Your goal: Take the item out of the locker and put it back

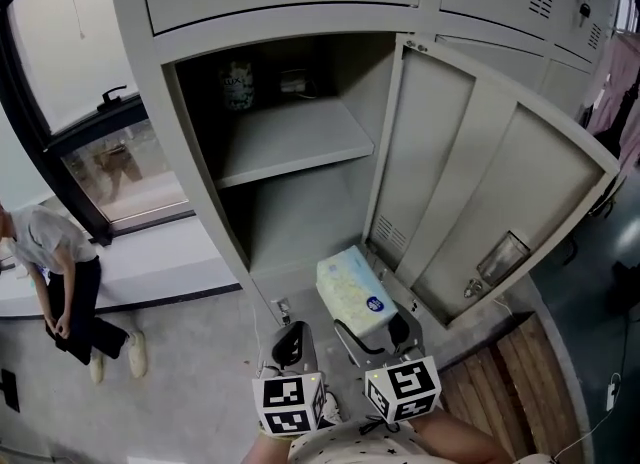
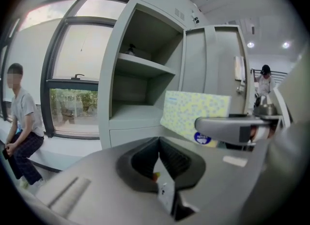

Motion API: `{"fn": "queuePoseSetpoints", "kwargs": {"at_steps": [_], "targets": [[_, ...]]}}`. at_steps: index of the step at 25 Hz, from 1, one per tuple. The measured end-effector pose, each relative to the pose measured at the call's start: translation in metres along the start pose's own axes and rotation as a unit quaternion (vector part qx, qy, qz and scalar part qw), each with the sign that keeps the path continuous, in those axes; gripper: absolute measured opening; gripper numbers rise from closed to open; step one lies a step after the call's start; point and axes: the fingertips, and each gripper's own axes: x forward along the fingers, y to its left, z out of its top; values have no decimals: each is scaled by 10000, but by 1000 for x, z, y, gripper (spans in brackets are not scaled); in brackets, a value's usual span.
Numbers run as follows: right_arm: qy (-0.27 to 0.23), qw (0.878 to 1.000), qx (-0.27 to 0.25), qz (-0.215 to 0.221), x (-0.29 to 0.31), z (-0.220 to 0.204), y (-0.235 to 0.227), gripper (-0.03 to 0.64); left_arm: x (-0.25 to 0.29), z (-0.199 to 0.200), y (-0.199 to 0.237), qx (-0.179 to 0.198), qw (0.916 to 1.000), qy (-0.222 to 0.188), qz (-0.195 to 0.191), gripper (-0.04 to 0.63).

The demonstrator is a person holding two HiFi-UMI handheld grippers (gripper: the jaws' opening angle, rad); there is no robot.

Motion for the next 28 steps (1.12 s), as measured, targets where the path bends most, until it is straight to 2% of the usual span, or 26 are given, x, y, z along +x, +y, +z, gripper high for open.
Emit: {"fn": "queuePoseSetpoints", "kwargs": {"at_steps": [8,13,17,23,28], "targets": [[67,9998,203,-28,-28,-14,-3,368,-19,0,-11,14,9999,-96,63,8],[33,9997,242,4,-32,-15,-1,368,-27,0,-19,175,9997,-174,-6,6],[30,9997,249,21,-32,-14,1,368,-29,2,-18,72,9997,-213,-4,8],[23,9998,174,57,-19,-9,3,368,-26,5,-11,64,9997,-227,59,8],[-38,9999,86,129,19,7,3,368,-16,8,3,40,9997,-205,95,8]]}}
